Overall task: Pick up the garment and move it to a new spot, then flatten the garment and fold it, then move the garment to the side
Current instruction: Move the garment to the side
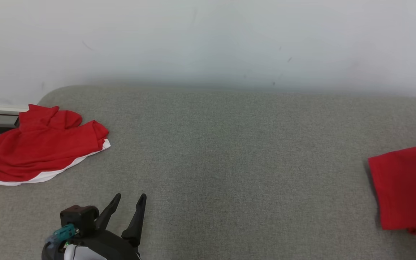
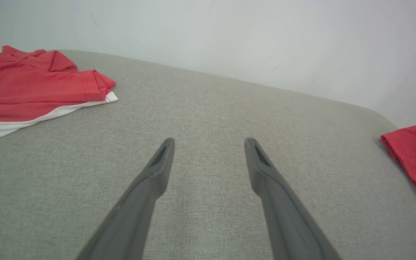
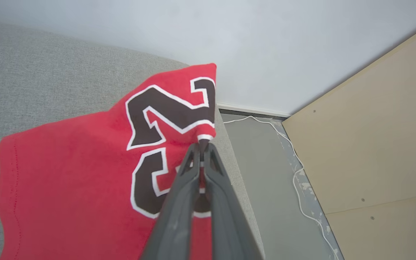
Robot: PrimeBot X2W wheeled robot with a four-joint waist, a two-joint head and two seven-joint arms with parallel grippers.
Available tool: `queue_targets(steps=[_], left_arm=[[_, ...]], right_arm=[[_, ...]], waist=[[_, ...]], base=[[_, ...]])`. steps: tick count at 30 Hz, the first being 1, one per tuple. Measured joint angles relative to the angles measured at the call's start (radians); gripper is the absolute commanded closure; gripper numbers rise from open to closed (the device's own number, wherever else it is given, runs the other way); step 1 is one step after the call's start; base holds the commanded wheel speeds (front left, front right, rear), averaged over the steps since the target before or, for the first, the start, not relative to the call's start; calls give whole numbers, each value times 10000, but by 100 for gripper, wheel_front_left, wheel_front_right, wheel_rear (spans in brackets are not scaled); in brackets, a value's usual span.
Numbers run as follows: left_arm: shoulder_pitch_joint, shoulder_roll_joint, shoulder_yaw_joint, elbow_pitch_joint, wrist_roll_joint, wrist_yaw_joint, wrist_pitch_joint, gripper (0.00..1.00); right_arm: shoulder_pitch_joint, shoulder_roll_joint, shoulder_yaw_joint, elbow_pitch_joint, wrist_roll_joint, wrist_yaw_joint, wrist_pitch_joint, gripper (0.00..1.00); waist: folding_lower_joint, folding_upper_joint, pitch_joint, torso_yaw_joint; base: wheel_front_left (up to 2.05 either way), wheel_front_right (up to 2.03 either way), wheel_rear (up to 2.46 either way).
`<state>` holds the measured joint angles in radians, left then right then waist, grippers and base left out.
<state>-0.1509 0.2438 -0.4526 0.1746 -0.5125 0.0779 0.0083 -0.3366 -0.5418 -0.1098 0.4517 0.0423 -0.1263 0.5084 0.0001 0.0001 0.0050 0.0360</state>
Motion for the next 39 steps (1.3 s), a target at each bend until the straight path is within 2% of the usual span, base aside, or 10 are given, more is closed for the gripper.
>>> queue_targets(steps=[10,11,12,13,14,25,27,31,35,39], left_arm=[[-16,0,-77,-35,31,-4,88,0],[-24,2,-86,-35,33,-4,90,0],[-32,0,-96,-36,33,-4,92,0],[-37,2,-102,-36,35,-4,100,0],[-40,4,-107,-36,36,-4,102,0],[-77,-4,-125,-15,61,-4,174,0],[-77,-12,-121,21,61,-4,174,0],[-76,-65,-56,46,29,-2,109,0],[-76,8,209,50,15,8,-90,0],[-73,77,364,54,13,12,-249,0]], right_arm=[[-20,-81,-545,408,-194,0,-267,100],[-20,-81,-546,464,-192,0,-360,95],[-30,-81,-541,545,-190,0,-428,64],[-51,-81,-539,621,-192,0,-462,43],[-69,-79,-541,663,-192,0,-558,0],[-669,-226,-464,1022,-257,0,-1498,0],[-744,-230,-382,1026,-249,127,-1802,0],[-975,56,-322,897,224,711,-2533,0],[-1025,961,-211,602,1212,1551,-3221,0],[-732,1699,-211,153,1916,2094,-3883,0]], waist=[[0,0,26,-67],[-1,0,28,-65],[-1,0,29,-62],[0,0,28,-56],[-1,0,26,-48],[-1,0,-57,47],[0,0,-91,51],[-1,0,-190,47],[-1,0,-315,28],[-1,0,-482,23]], base=[[0,0,0],[0,0,0],[0,0,0],[0,0,0],[0,0,0],[0,0,0],[0,0,0],[0,0,0],[0,0,0],[0,0,0]])
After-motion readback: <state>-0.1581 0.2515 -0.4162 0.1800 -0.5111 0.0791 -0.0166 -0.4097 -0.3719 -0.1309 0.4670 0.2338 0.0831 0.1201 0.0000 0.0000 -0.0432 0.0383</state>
